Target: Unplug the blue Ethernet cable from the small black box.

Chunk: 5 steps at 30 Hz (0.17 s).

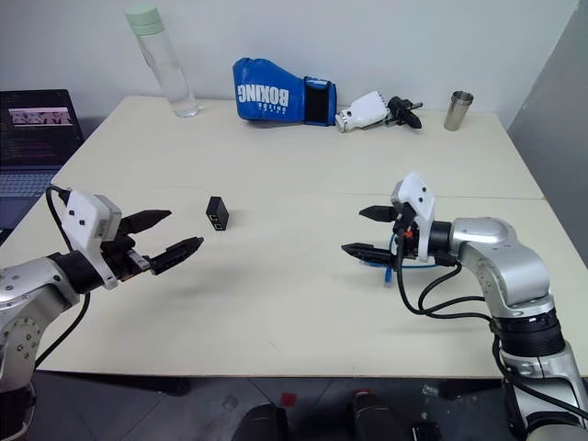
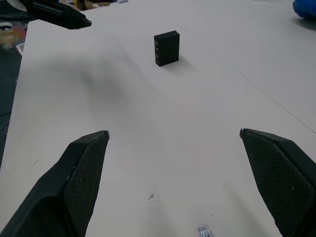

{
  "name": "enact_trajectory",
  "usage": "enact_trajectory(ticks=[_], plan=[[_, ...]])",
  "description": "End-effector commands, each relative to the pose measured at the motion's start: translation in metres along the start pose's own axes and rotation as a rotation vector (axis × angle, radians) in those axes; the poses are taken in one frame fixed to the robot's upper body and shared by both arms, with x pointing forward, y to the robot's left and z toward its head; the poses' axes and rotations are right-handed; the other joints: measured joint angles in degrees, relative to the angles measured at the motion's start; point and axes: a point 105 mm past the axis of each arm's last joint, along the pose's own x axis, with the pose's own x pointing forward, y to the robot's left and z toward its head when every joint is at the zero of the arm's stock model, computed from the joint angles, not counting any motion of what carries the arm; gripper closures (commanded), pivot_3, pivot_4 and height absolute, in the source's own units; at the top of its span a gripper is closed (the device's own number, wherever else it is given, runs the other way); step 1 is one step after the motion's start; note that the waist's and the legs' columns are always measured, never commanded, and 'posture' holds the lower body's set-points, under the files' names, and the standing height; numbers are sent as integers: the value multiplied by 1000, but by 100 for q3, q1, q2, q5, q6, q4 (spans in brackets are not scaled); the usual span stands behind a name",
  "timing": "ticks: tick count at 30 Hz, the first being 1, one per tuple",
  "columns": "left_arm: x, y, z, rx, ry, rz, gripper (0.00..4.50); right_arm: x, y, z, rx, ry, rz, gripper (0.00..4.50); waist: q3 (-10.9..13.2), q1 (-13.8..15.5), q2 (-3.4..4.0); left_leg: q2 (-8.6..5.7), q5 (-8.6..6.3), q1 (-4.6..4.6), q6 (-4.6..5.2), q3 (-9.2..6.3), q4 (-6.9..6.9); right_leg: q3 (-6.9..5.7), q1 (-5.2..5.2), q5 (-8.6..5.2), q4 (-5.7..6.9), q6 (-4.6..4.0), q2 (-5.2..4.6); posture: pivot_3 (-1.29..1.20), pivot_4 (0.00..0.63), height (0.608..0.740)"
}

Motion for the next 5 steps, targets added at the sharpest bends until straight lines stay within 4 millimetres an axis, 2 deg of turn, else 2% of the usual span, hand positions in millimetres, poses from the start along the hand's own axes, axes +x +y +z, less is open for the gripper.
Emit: enact_trajectory(ticks=[1,5], plan=[[-3,-1,23,39,-61,-17,46,-6,-2,16,-36,-51,3,0,0,1,0,0,0,-1,0,-1,0,0,0,0,0,0,0,0,150,740],[-1,-3,29,48,-85,-42,46,-7,-4,19,-42,-58,-7,0,0,3,0,-1,0,-1,0,0,0,1,0,0,0,0,0,0,150,740]])
